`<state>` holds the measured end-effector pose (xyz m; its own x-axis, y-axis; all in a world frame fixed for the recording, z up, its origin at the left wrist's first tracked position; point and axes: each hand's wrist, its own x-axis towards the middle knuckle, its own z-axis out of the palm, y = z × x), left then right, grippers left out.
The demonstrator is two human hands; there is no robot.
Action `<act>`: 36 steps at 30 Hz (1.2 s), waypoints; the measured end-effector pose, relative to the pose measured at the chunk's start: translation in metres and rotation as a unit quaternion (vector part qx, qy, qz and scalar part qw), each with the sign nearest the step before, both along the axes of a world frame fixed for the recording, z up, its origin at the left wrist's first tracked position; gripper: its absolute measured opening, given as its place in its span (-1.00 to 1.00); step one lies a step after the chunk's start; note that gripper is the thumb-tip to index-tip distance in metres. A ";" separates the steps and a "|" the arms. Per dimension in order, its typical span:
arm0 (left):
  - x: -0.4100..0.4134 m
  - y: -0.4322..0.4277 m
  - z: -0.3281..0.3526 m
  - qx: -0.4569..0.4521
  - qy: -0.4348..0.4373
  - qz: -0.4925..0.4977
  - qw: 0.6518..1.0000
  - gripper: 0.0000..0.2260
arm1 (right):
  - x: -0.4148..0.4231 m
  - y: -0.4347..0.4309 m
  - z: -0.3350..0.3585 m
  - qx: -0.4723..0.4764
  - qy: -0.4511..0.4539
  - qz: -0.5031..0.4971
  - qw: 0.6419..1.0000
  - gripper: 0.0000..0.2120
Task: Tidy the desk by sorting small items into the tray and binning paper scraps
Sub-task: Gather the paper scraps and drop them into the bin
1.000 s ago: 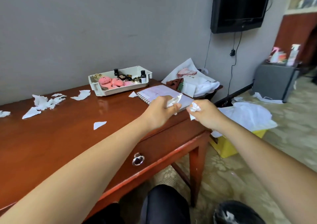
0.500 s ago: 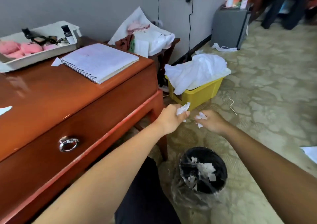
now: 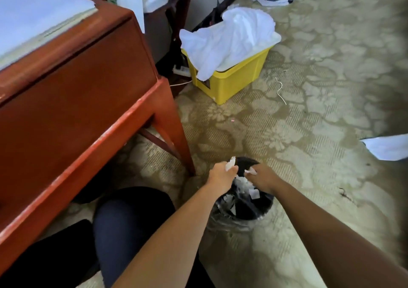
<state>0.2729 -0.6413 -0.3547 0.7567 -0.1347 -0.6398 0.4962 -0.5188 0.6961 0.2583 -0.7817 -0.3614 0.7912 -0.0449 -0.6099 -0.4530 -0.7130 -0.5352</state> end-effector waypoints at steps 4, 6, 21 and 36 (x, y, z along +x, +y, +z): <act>0.002 -0.009 -0.032 0.008 0.029 0.052 0.998 -0.68 | -0.004 0.002 -0.024 -0.010 0.059 -0.036 0.998 -0.56; 0.004 -0.013 -0.039 0.002 0.042 0.066 0.997 -0.72 | -0.005 0.005 -0.031 -0.016 0.071 -0.050 0.996 -0.56; 0.015 -0.004 -0.043 0.051 0.130 -0.054 0.989 -0.60 | 0.010 0.000 -0.049 -0.005 0.112 -0.103 0.988 -0.64; 0.020 0.080 0.108 0.217 -0.045 -0.323 0.920 -0.46 | 0.051 0.051 0.093 -0.016 -0.113 0.037 0.993 -0.75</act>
<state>0.2925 -0.5614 -0.2470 0.6607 -0.3210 -0.6786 -0.0619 -0.9242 0.3768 0.3098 -0.7308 -0.2686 0.9091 0.0023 -0.4165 -0.2702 -0.7578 -0.5939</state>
